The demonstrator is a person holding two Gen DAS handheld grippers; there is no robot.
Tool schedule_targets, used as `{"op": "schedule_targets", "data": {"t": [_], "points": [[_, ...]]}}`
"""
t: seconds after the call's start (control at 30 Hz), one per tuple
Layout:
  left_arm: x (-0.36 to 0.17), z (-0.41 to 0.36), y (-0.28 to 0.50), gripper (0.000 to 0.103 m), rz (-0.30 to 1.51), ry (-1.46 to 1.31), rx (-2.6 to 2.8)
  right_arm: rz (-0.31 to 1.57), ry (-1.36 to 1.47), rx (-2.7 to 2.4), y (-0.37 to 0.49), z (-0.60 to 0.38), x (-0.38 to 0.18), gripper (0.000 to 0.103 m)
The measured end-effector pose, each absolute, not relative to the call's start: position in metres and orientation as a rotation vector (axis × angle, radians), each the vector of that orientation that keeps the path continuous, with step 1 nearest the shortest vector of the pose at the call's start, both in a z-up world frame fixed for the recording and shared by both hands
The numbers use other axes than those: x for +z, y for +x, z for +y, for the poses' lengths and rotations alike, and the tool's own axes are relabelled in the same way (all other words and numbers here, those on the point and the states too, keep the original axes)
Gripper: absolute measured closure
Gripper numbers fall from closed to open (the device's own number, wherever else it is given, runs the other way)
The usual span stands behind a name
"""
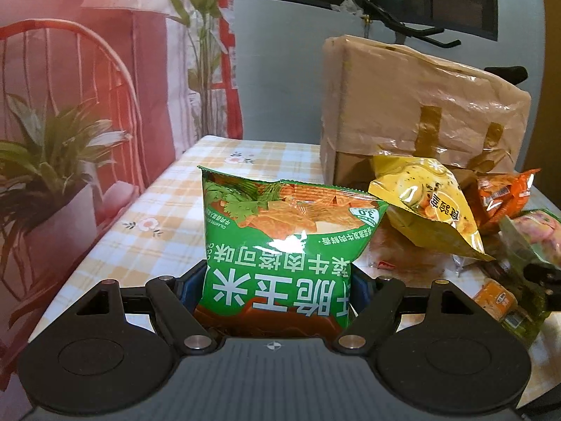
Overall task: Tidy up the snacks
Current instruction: 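Lift both held bags and carry them over the cardboard box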
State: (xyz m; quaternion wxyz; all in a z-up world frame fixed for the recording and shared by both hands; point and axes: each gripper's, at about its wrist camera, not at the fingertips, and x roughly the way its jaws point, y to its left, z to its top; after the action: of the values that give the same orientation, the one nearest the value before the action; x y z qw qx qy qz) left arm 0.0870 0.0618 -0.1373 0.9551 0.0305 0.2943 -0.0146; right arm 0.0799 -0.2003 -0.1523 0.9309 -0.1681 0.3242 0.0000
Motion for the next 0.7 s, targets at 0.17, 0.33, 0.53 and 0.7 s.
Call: {"op": "schedule_targets", "data": {"t": [0.17, 0.33, 0.53, 0.7], "points": [[-0.131, 0.062, 0.083, 0.023, 0.58, 0.059, -0.011, 0.645, -0.318, 0.037, 0.068, -0.202, -0.141, 0.015], [-0.122, 0.061, 0.078, 0.023, 0.531, 0.058, 0.005, 0.602, -0.288, 0.011, 0.057, -0.207, -0.127, 0.015], [-0.119, 0.058, 0.077, 0.023, 0.517, 0.058, -0.008, 0.582, -0.22, -0.061, 0.056, -0.225, -0.117, 0.015], [-0.118, 0.059, 0.078, 0.023, 0.512, 0.049, -0.011, 0.571, -0.215, -0.053, 0.055, -0.224, -0.112, 0.015]]}}
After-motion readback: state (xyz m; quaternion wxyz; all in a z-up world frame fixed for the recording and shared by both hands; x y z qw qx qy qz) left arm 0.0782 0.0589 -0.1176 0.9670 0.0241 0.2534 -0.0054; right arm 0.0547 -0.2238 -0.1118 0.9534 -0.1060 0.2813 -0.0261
